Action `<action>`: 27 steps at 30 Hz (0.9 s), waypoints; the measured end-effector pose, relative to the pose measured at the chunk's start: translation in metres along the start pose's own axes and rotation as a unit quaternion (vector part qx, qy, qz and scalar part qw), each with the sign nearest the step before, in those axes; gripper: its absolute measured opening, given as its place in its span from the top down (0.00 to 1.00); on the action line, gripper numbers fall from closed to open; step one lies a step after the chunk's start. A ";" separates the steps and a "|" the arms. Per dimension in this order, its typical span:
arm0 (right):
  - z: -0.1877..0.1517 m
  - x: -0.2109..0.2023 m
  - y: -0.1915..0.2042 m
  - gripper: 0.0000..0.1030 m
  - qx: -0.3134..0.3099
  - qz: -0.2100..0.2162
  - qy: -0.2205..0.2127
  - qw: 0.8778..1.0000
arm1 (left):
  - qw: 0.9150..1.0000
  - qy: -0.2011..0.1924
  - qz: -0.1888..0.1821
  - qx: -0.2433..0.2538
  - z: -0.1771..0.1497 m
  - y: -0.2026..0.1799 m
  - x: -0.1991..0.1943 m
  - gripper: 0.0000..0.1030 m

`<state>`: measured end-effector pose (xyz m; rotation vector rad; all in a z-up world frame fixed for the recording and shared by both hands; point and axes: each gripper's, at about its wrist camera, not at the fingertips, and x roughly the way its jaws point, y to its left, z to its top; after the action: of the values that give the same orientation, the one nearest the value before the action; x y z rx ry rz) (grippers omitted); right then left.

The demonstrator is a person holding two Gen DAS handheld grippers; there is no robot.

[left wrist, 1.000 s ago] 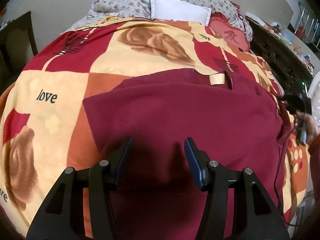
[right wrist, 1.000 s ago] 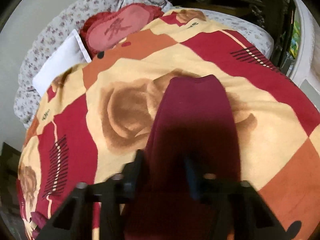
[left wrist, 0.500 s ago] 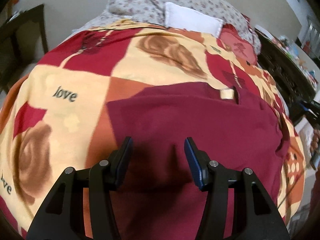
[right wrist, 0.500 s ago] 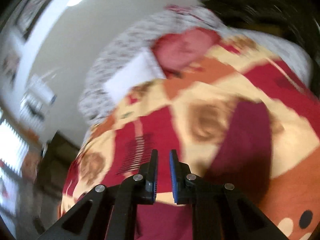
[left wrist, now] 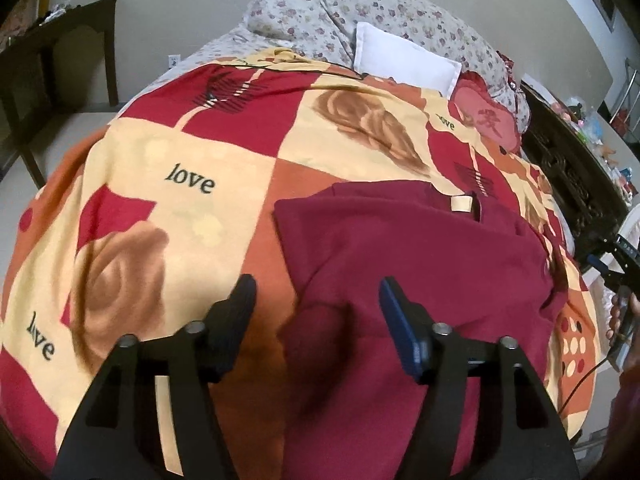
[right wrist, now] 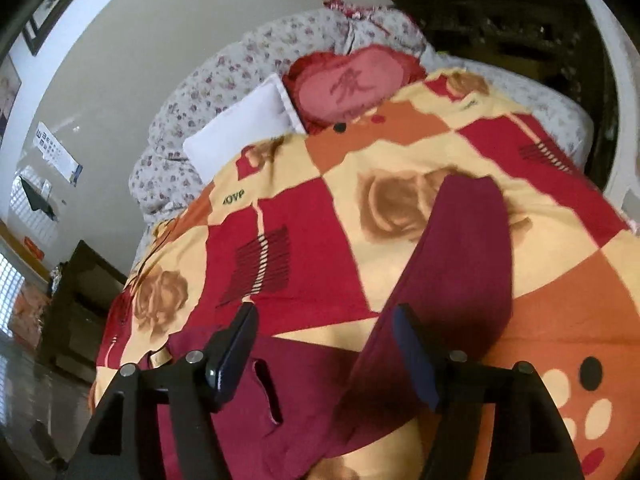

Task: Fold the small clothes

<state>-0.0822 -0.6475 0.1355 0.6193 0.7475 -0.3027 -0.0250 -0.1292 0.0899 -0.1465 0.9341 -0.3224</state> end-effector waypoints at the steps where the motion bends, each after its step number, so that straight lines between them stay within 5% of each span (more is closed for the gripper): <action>1: 0.002 0.003 -0.003 0.35 0.004 -0.006 0.002 1.000 | 1.000 0.000 -0.001 0.000 -0.001 0.000 -0.002 0.36; 7: 0.029 0.054 -0.020 0.35 0.024 -0.072 0.042 0.996 | 1.000 0.003 0.000 0.001 -0.004 0.000 0.000 0.36; 12: 0.049 0.116 -0.046 0.35 0.047 -0.168 0.074 0.982 | 1.000 0.025 0.003 -0.002 -0.002 -0.002 0.015 0.36; 15: 0.055 0.136 -0.070 0.36 0.076 -0.170 0.085 0.979 | 1.000 0.028 0.008 0.000 0.003 -0.003 0.022 0.36; 16: 0.056 0.138 -0.079 0.41 0.081 -0.171 0.080 0.979 | 1.000 0.026 0.011 0.000 0.005 -0.002 0.023 0.36; 17: 0.056 0.138 -0.085 0.63 0.083 -0.176 0.074 0.978 | 1.000 0.025 0.013 0.001 0.006 -0.002 0.024 0.36; 18: 0.056 0.136 -0.092 0.79 0.086 -0.169 0.070 0.979 | 1.000 0.025 0.014 0.000 0.007 -0.001 0.026 0.36; 20: 0.055 0.129 -0.101 0.88 0.090 -0.147 0.069 0.983 | 1.000 0.025 0.016 -0.003 0.008 0.001 0.028 0.36; 23: 0.056 0.099 -0.099 0.90 0.085 -0.078 0.046 0.992 | 1.000 0.024 0.014 -0.005 0.011 0.004 0.029 0.36; 27: 0.052 0.042 -0.044 0.90 0.036 0.065 0.014 0.997 | 1.000 0.012 0.013 -0.009 0.016 0.008 0.021 0.36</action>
<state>-0.0450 -0.7162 0.1170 0.7379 0.7216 -0.2019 0.0011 -0.1284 0.0815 -0.1468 0.9622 -0.2923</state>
